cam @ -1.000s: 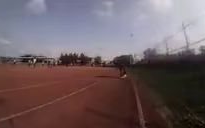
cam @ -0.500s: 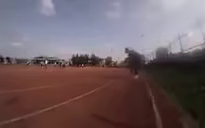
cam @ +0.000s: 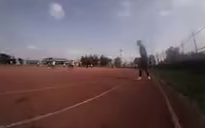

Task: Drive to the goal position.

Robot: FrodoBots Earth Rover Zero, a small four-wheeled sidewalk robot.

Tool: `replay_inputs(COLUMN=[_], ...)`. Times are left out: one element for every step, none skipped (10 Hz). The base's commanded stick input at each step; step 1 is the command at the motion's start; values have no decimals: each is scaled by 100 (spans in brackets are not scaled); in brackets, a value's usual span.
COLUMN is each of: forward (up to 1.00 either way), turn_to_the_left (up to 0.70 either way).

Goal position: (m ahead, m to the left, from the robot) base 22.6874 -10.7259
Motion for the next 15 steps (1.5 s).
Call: replay_inputs(forward=[50, 50, 50, 50, 50, 50, 50, 50, 50, 50, 50, 50, 50, 50, 50], turn_to_the_left=[0, 0, 0, -4, -31, -50, -50, -50, -50, -50, -50, -50, -50, -50, -50])
